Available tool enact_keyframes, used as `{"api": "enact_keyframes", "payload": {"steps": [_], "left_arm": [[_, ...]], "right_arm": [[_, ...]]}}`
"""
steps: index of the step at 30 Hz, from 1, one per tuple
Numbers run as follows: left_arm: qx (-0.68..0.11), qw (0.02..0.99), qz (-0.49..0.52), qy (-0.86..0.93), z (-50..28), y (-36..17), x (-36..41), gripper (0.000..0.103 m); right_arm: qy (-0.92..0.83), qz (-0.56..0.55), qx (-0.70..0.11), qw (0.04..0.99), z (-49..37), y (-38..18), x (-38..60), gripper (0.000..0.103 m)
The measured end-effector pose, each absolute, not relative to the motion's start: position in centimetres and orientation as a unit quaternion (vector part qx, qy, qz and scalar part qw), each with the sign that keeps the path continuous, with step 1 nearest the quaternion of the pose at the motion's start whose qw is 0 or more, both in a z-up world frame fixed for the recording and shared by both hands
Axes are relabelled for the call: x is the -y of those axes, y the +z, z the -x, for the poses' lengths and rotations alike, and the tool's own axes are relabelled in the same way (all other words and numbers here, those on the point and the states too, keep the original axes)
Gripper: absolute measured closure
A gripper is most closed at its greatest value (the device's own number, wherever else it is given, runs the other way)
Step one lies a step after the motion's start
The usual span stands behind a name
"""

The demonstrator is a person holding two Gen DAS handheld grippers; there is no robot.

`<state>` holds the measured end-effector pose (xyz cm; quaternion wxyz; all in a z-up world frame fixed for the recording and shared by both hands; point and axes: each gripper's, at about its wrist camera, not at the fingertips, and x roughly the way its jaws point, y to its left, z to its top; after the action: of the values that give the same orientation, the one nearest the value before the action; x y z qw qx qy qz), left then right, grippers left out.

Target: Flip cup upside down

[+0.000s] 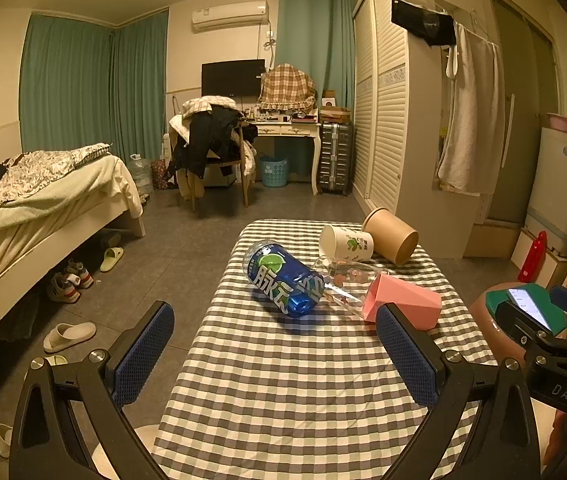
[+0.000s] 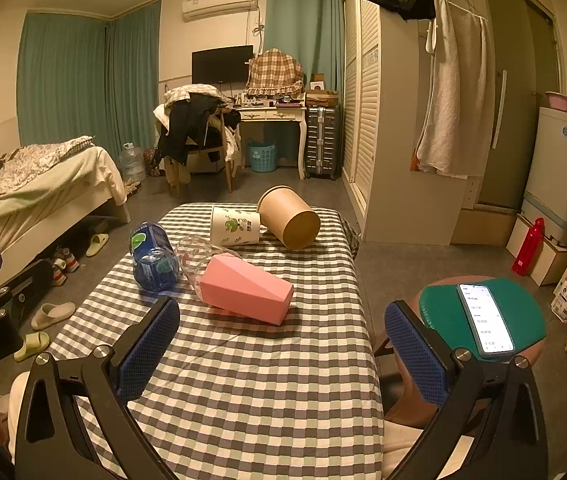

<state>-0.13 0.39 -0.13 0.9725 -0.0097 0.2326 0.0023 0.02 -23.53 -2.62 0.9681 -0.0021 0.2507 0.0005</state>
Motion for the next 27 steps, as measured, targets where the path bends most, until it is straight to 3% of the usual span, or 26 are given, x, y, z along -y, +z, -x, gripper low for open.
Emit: {"api": "enact_keyframes", "payload": {"steps": [27], "left_arm": [[-0.235,0.972,0.009,0.003,-0.06,-0.34,-0.32,0.0]], "right_arm": [[0.005,0.004,-0.25,0.968,0.02,-3.37,22.98,0.0]]}}
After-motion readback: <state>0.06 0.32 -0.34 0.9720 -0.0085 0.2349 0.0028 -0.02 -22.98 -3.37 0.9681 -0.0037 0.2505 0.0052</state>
